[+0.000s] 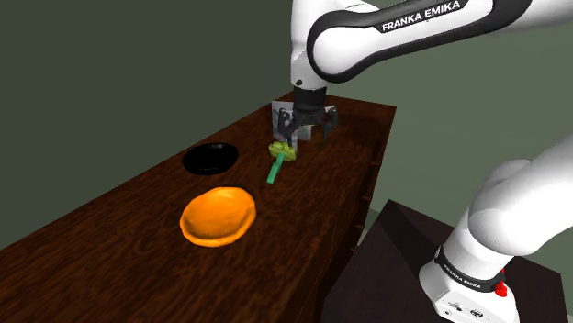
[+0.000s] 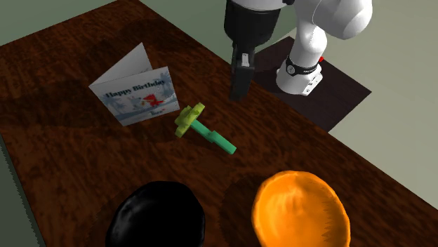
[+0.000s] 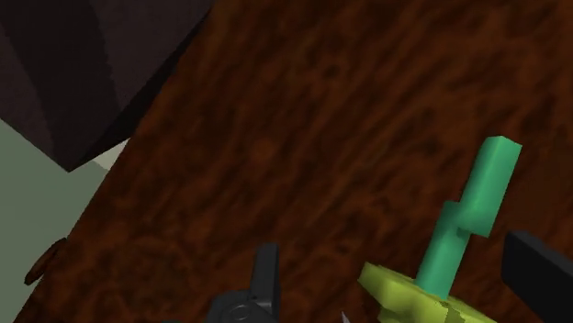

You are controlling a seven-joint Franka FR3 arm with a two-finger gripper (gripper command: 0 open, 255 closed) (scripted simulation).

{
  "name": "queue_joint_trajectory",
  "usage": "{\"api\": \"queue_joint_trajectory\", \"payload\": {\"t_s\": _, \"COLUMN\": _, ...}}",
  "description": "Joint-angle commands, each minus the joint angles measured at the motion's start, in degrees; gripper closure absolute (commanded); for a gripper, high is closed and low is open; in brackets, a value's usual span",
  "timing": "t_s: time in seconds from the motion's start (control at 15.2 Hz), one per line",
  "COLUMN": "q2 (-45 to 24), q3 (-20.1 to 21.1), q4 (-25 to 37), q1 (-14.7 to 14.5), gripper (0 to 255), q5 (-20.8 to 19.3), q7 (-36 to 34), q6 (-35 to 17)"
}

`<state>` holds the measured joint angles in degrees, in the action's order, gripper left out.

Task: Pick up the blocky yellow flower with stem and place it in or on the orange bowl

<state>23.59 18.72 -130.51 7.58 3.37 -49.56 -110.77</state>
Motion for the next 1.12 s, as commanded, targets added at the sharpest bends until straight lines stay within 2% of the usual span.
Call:
{"api": "queue_joint_trajectory", "payload": {"t_s": 0.0, "q2": -4.66, "q3": 2.57, "q4": 2.32, "q1": 1.58, "gripper": 0, "q5": -0.84, "q7": -8.28, "q6": -1.71}}
{"api": "queue_joint_trajectory", "payload": {"t_s": 0.26, "q2": -14.75, "q3": 6.24, "q4": 7.97, "q1": 4.06, "gripper": 0, "q5": -4.37, "q7": -23.97, "q6": -4.25}}
{"api": "queue_joint_trajectory", "payload": {"t_s": 0.46, "q2": -21.82, "q3": 7.34, "q4": 12.45, "q1": 4.82, "gripper": 0, "q5": -7.55, "q7": -34.36, "q6": -5.17}}
{"api": "queue_joint_trajectory", "payload": {"t_s": 1.06, "q2": -24.07, "q3": 7.16, "q4": 8.82, "q1": 4.77, "gripper": 0, "q5": -8.94, "q7": -35.32, "q6": -10.77}}
